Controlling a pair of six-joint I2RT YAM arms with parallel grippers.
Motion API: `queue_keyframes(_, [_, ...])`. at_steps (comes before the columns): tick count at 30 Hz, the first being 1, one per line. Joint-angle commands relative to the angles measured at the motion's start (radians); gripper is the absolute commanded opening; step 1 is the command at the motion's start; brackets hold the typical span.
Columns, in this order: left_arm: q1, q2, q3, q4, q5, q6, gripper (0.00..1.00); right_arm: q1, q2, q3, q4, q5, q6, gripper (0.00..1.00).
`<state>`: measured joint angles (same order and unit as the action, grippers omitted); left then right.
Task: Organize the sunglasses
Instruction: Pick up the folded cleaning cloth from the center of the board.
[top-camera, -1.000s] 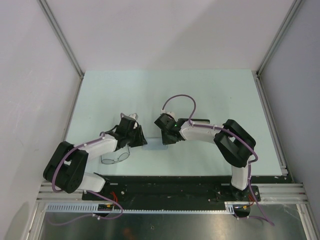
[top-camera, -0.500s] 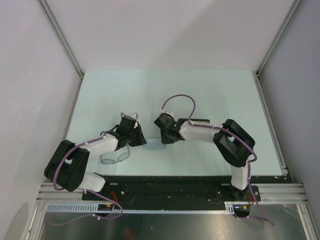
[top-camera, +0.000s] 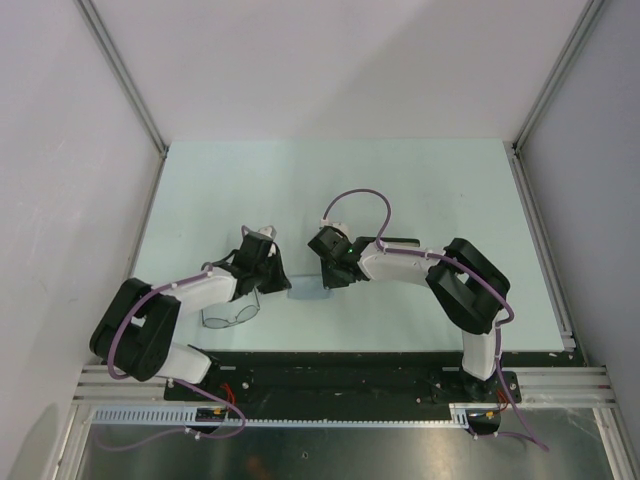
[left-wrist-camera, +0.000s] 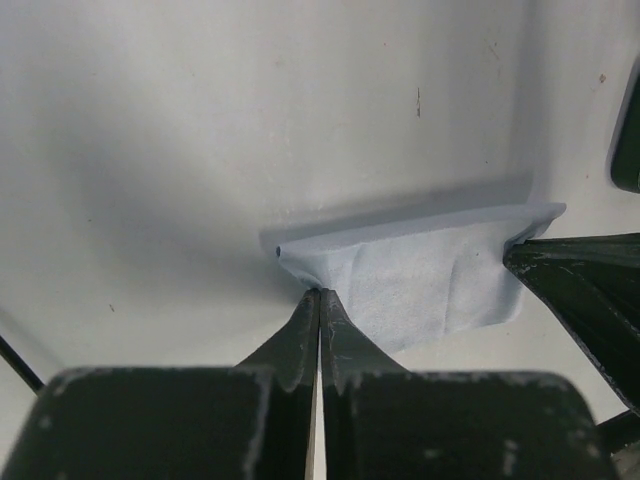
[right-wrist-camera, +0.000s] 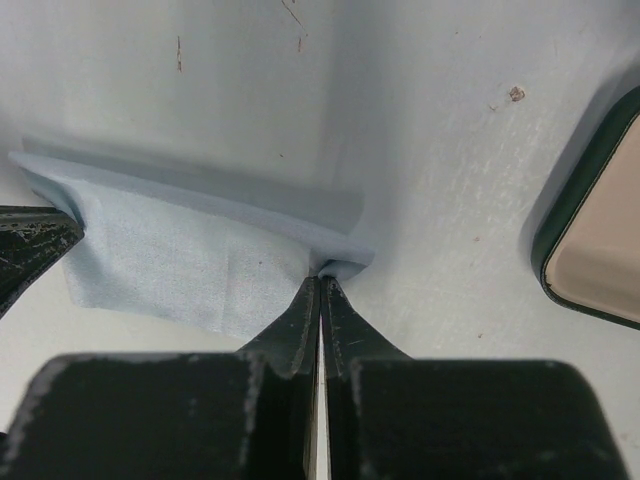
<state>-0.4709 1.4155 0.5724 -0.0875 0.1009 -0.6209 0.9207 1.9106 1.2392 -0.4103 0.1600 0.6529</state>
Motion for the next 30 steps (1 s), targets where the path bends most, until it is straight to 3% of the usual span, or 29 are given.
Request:
queue_keyframes(1, [-0.006, 0.01, -0.02, -0.093, -0.027, 0.009, 0.01, 0.007, 0.031, -0.012, -0.038, 0.004, -0.007, 0.0])
queue_keyframes(17, [-0.066, -0.078, 0.07, -0.093, 0.006, -0.031, 0.0, -0.002, -0.091, -0.012, -0.045, 0.061, -0.001, 0.0])
queue_keyframes(30, [-0.178, 0.022, 0.236, -0.093, -0.029, -0.059, 0.0, -0.054, -0.148, -0.012, -0.133, 0.165, -0.007, 0.0])
